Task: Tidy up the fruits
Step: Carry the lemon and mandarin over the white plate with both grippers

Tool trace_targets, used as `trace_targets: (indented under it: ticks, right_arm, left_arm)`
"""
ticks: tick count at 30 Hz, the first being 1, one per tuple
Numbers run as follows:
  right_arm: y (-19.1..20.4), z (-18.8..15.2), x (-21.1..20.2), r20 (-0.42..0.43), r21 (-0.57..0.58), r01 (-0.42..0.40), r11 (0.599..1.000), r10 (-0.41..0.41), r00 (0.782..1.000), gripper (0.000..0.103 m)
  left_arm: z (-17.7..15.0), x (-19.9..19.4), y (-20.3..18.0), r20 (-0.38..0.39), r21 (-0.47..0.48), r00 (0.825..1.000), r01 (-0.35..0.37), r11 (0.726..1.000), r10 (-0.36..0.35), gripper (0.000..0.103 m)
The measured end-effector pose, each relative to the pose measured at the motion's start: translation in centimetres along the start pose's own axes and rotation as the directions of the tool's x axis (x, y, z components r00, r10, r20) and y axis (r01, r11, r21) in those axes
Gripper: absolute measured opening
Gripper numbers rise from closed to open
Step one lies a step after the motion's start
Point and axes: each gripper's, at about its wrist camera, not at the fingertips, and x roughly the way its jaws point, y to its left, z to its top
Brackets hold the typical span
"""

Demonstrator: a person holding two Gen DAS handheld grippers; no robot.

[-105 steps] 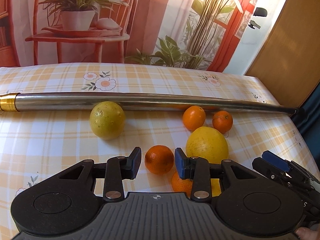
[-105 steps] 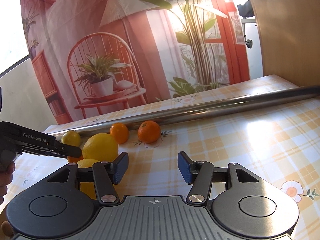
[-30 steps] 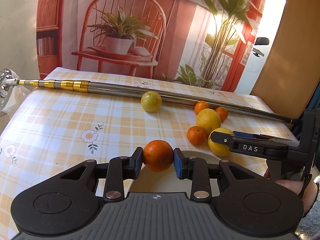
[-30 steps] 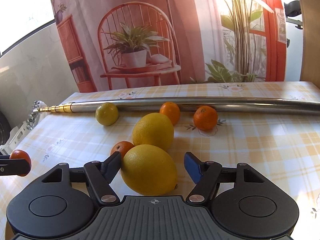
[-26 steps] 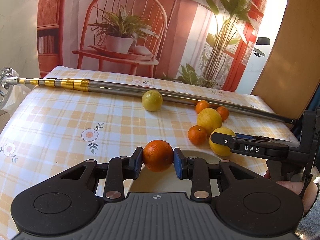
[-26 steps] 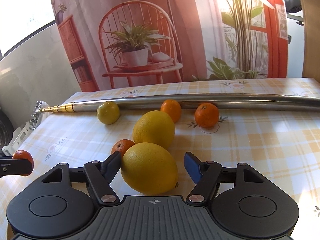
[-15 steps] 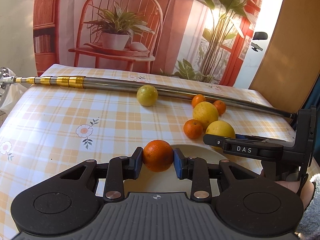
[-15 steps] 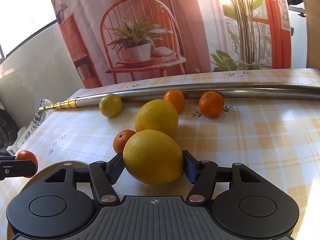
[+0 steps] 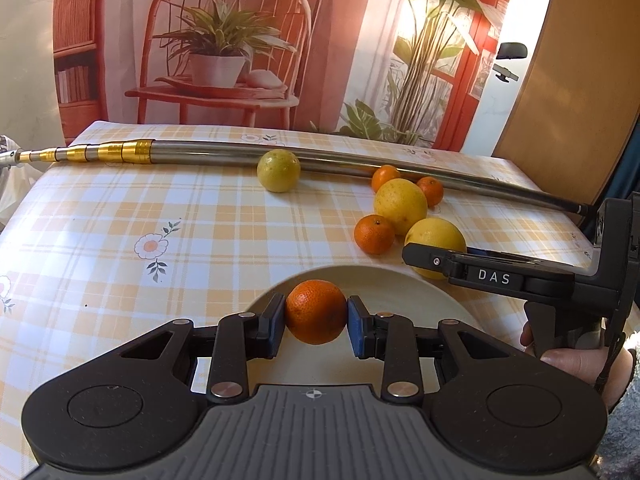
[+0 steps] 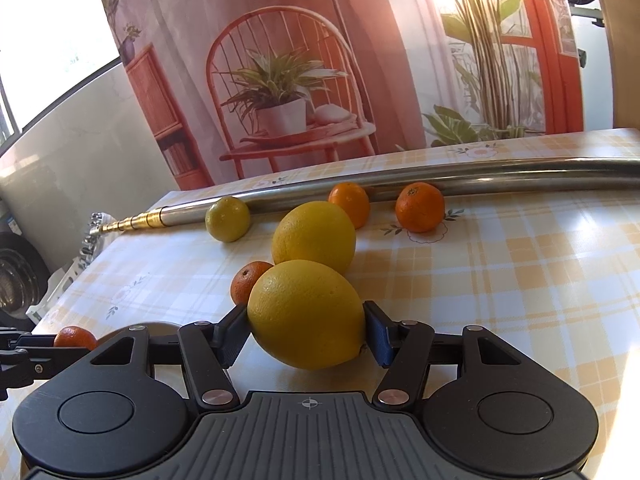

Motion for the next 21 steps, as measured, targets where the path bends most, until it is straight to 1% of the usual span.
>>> trace_targets:
  ticks: [21]
  right_arm:
    - [-0.04, 0.00, -0.18, 0.001, -0.009, 0.007, 1.000, -0.007, 1.000, 0.056]
  left_arm:
    - [-0.91, -0.32, -1.03, -0.020, 0.039, 1.000, -0.010, 0.999, 0.011, 0.034]
